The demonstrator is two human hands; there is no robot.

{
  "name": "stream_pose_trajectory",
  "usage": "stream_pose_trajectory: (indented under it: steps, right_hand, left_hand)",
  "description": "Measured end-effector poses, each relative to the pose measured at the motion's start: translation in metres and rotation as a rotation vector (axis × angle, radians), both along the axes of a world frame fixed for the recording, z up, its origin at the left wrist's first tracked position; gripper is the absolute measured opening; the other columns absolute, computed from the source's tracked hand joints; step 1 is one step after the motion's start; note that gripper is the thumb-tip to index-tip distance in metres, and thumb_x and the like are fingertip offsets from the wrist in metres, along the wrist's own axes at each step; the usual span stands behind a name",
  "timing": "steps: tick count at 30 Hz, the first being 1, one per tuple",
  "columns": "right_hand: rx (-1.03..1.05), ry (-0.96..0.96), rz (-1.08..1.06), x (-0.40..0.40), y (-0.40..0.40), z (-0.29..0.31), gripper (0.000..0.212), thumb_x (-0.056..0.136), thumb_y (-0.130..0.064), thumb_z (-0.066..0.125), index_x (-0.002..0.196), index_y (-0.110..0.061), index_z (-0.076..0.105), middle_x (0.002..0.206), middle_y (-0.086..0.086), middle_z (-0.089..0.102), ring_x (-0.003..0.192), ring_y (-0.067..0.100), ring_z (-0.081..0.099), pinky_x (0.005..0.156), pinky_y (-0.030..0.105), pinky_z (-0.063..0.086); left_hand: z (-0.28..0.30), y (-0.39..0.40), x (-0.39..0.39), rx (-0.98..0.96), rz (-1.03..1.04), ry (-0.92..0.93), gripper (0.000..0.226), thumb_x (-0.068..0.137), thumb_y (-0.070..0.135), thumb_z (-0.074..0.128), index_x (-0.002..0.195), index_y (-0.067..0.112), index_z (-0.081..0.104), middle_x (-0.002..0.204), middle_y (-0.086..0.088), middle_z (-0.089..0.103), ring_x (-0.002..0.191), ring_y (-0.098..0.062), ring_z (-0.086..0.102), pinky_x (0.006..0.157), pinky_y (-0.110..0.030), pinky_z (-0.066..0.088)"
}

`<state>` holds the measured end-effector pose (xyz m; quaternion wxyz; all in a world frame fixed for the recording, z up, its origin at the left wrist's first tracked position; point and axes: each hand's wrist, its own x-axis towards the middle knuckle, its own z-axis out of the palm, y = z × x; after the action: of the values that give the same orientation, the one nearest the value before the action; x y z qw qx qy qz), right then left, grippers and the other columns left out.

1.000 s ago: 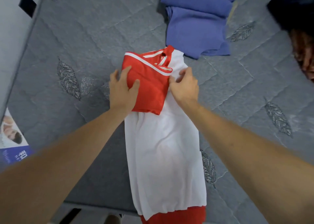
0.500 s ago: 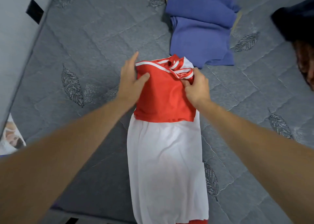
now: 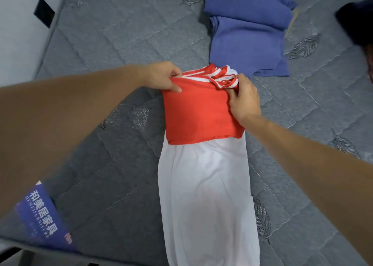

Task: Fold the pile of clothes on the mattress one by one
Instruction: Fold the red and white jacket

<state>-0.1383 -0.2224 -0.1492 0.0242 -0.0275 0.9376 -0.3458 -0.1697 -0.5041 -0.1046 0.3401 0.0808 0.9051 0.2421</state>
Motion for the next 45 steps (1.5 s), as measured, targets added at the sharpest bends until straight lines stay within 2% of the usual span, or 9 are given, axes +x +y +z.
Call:
stream_pose_trajectory:
  steps: [4,6,12,15,22,29,34,39,45]
  right_hand:
    - [0.105,-0.002,-0.083,-0.007,-0.005,-0.002,0.018,0.100,-0.016,0.055,0.114,-0.005,0.051,0.115,0.018,0.060,0.107,0.044,0.057,0.084,0.048,0.042]
    - [0.189,0.010,-0.100,-0.003,-0.008,-0.002,0.030,0.099,-0.020,0.058,0.125,-0.008,0.048,0.124,0.017,0.053,0.107,0.046,0.057,0.082,0.051,0.044]
    - [0.473,0.415,0.179,0.025,-0.016,0.002,0.067,0.085,-0.008,0.057,0.150,-0.019,0.046,0.146,0.010,0.048,0.127,0.031,0.047,0.101,0.044,0.039]
    - [0.537,0.288,0.416,0.046,-0.004,-0.032,0.058,0.105,-0.027,0.041,0.162,-0.018,0.031,0.168,0.010,0.028,0.156,0.028,0.023,0.125,0.051,0.020]
    - [0.555,0.194,0.412,0.050,0.004,-0.027,0.065,0.104,-0.029,0.037,0.166,-0.022,0.016,0.174,0.008,0.006,0.161,0.027,0.002,0.128,0.056,0.007]
    - [0.458,0.111,0.652,0.186,0.070,-0.018,0.072,0.098,-0.016,0.046,0.165,-0.016,0.019,0.174,0.005,0.008,0.161,0.025,0.002,0.125,0.057,0.018]
    - [0.551,0.039,0.922,0.290,0.145,-0.028,0.084,0.095,-0.006,0.053,0.166,-0.013,0.010,0.175,0.004,0.001,0.161,0.027,-0.001,0.126,0.054,0.019]
    - [0.591,0.051,1.060,0.343,0.185,-0.021,0.113,0.069,0.004,0.065,0.166,-0.017,0.012,0.175,0.003,0.003,0.161,0.028,0.003,0.127,0.057,0.017]
    - [0.497,0.157,1.139,0.360,0.178,-0.024,0.101,0.073,0.002,0.063,0.164,-0.019,0.025,0.174,0.001,0.014,0.161,0.026,0.010,0.127,0.058,0.017]
  left_hand:
    - [-0.006,0.024,0.028,-0.435,-0.007,0.654,0.042,0.088,0.030,0.070,0.124,0.019,0.053,0.120,-0.012,0.061,0.113,-0.034,0.056,0.091,-0.045,0.040]
    - [-0.021,0.042,0.065,-0.389,0.052,0.792,0.058,0.088,0.034,0.063,0.142,0.021,0.047,0.139,-0.012,0.052,0.125,-0.033,0.050,0.096,-0.046,0.039]
    - [-0.087,0.061,0.140,-0.241,0.067,0.558,0.079,0.095,0.066,0.041,0.164,0.039,0.015,0.173,-0.010,0.010,0.160,-0.030,0.009,0.125,-0.058,0.018]
    - [-0.102,0.056,0.133,-0.260,0.048,0.591,0.085,0.092,0.072,0.041,0.165,0.039,0.011,0.173,-0.011,0.006,0.160,-0.030,0.004,0.126,-0.060,0.014]
    - [-0.094,0.058,0.149,-0.305,0.159,0.579,0.089,0.094,0.073,0.039,0.165,0.036,0.003,0.173,-0.015,-0.003,0.160,-0.036,-0.001,0.126,-0.060,0.012]
    - [-0.075,0.071,0.333,-0.175,0.193,0.382,0.069,0.107,0.051,0.032,0.166,0.033,0.000,0.171,-0.019,-0.011,0.159,-0.036,-0.009,0.128,-0.056,0.012]
    - [-0.073,0.087,0.454,-0.207,0.120,0.415,0.063,0.109,0.029,0.043,0.166,0.033,0.015,0.170,-0.023,0.008,0.158,-0.043,0.000,0.125,-0.062,0.021]
    - [-0.068,0.105,0.495,-0.295,0.049,0.482,0.107,0.076,-0.004,0.071,0.165,0.031,0.021,0.171,-0.023,0.005,0.158,-0.044,0.004,0.125,-0.061,0.021]
    - [-0.080,0.103,0.502,-0.163,-0.394,0.604,0.098,0.077,-0.009,0.047,0.165,0.026,0.021,0.173,-0.008,0.010,0.160,-0.033,0.008,0.127,-0.053,0.021]
